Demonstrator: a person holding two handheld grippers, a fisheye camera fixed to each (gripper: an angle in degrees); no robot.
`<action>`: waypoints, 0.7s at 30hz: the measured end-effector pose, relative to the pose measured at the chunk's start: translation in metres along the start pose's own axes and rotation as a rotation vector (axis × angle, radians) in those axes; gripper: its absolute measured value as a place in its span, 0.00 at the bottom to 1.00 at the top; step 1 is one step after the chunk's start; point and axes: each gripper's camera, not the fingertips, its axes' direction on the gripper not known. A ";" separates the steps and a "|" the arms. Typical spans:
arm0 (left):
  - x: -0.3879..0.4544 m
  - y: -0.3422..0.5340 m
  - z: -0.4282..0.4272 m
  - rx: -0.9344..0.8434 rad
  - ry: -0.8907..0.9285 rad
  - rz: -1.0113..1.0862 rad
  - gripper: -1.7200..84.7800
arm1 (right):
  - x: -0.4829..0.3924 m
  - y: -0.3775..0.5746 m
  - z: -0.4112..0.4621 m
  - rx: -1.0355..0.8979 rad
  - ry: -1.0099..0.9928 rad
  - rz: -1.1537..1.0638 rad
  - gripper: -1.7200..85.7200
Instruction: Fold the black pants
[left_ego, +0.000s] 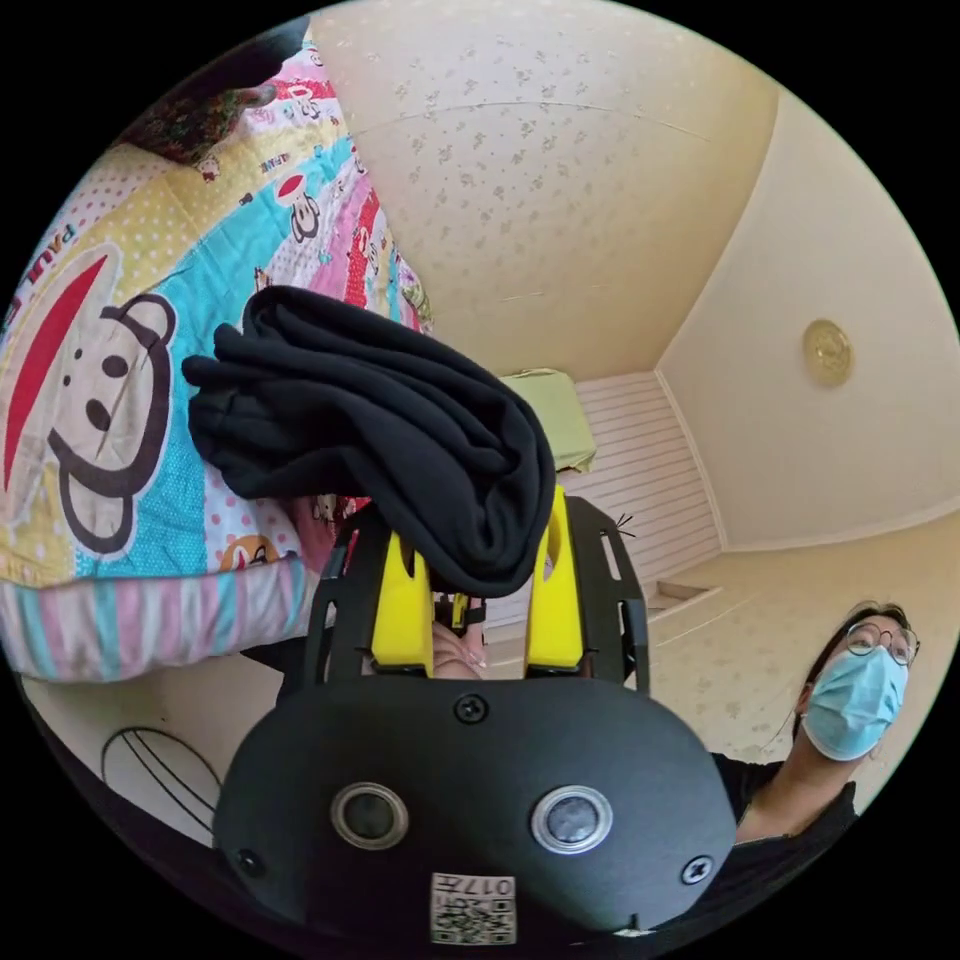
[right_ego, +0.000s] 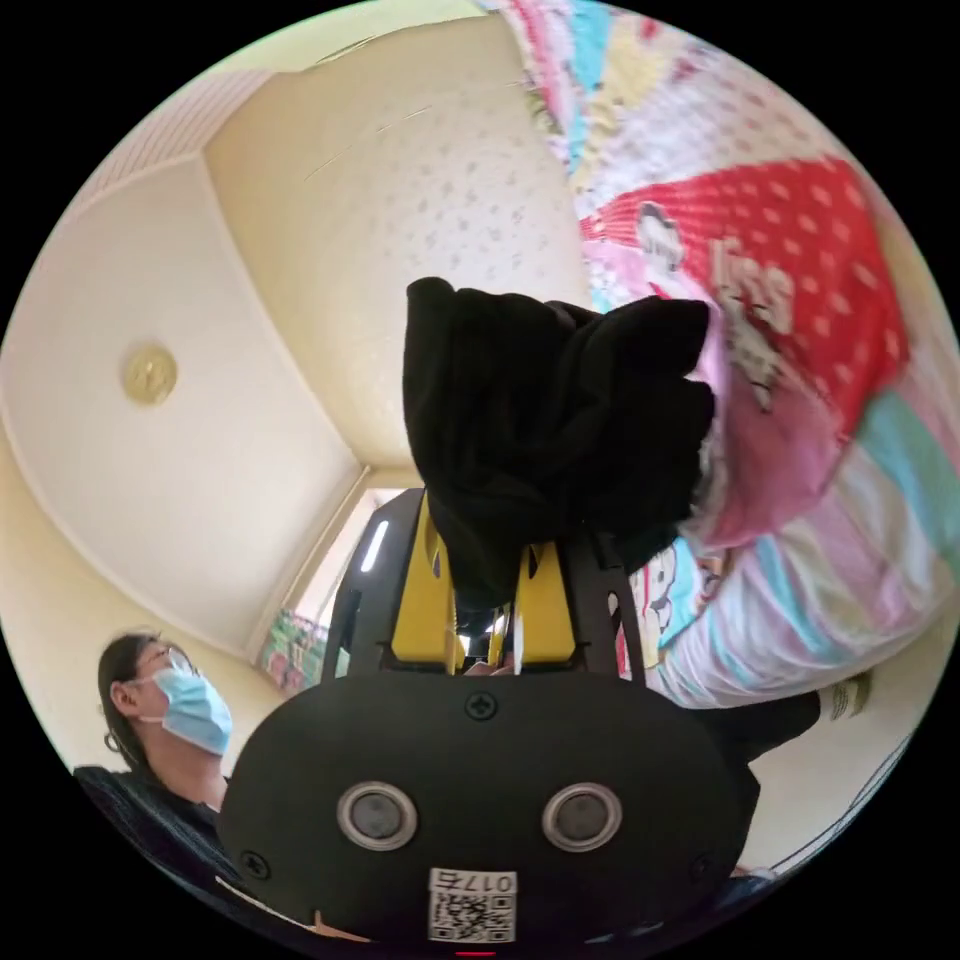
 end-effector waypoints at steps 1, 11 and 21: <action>0.017 0.003 -0.012 0.006 0.027 0.048 0.20 | -0.016 0.004 0.011 -0.032 -0.016 -0.060 0.12; 0.058 -0.033 -0.134 0.235 -0.012 0.132 0.18 | -0.014 -0.009 0.209 -0.375 -0.098 -0.082 0.11; 0.229 -0.257 -0.283 0.362 -0.296 0.544 0.18 | -0.086 -0.038 0.531 -0.593 -0.368 -0.460 0.11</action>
